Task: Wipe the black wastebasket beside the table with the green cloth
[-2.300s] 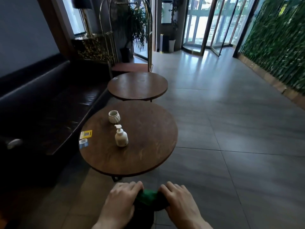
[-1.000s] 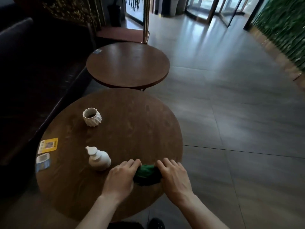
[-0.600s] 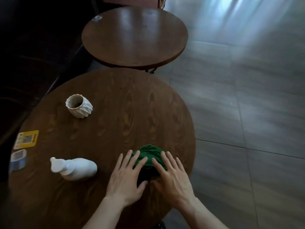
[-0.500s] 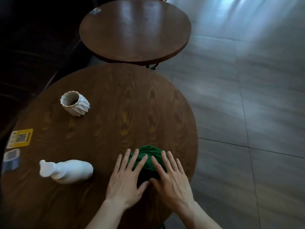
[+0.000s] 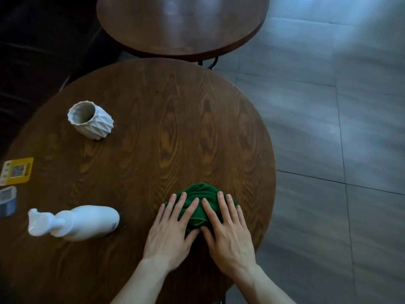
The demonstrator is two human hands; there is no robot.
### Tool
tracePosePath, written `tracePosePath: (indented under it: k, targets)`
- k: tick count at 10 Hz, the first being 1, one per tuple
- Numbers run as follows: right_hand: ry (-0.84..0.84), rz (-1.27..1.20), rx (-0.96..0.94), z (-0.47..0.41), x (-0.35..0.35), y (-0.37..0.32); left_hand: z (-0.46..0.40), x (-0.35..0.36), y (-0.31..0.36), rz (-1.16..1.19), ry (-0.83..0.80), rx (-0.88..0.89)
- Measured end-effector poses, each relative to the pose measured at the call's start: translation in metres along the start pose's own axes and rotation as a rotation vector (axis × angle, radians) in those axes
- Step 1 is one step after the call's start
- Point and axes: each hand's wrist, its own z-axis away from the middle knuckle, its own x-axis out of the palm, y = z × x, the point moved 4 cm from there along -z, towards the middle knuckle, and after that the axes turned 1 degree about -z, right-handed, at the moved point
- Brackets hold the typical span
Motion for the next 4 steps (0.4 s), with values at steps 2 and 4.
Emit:
tracePosePath:
  k: [2, 4]
  targets:
    - [-0.069, 0.041, 0.027, 0.011, -0.015, -0.004, 0.015, -0.013, -0.002, -0.034, -0.019, -0.048]
    - [-0.118, 0.131, 0.103, 0.046, -0.033, -0.017, 0.047, -0.04, -0.013, -0.103, -0.009, -0.028]
